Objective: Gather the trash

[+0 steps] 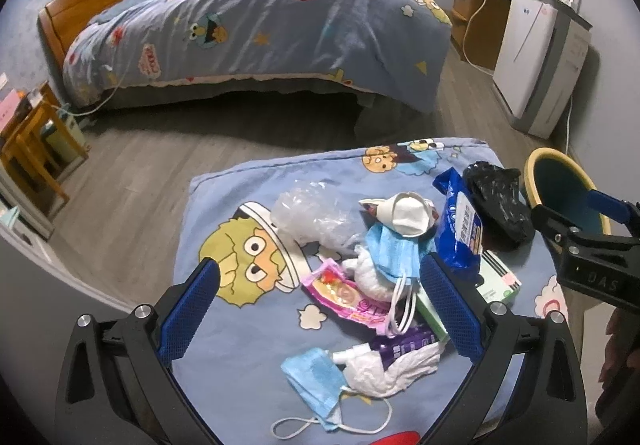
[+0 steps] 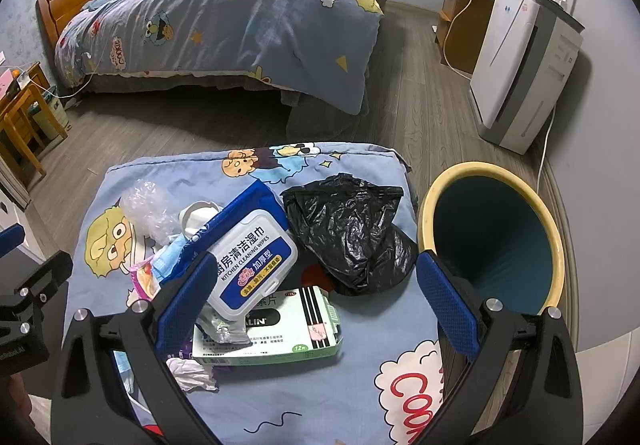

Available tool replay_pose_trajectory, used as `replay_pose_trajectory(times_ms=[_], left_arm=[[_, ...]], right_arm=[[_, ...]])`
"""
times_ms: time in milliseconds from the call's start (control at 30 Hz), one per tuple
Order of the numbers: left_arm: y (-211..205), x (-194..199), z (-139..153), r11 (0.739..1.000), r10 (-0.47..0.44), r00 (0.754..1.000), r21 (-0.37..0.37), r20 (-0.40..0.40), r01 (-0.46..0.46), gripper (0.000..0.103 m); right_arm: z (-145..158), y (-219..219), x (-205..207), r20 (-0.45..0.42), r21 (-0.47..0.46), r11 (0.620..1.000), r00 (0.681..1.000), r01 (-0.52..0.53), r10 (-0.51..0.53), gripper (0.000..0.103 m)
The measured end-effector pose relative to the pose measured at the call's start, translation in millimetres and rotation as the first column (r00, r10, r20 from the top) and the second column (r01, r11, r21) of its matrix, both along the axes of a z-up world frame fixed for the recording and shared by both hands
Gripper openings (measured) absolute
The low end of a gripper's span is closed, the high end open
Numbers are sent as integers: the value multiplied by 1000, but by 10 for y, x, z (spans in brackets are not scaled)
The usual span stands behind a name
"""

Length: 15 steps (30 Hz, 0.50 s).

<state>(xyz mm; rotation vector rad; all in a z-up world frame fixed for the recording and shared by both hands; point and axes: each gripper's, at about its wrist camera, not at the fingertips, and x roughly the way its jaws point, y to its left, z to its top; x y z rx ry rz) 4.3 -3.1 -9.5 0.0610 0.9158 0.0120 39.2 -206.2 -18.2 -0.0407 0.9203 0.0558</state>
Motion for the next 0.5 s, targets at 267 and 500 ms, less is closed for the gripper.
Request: replay_pose_trajectory(times_ms=[267, 500], left_arm=[[33, 10, -4, 1000, 21, 1000, -5, -1, -21, 99], [40, 5, 6, 1000, 25, 1000, -7, 0, -25, 99]], right_arm=[[-2, -23, 10, -5, 2, 1000, 1000, 0, 0, 98], [-3, -25, 12, -6, 1, 1000, 1000, 0, 0, 98]])
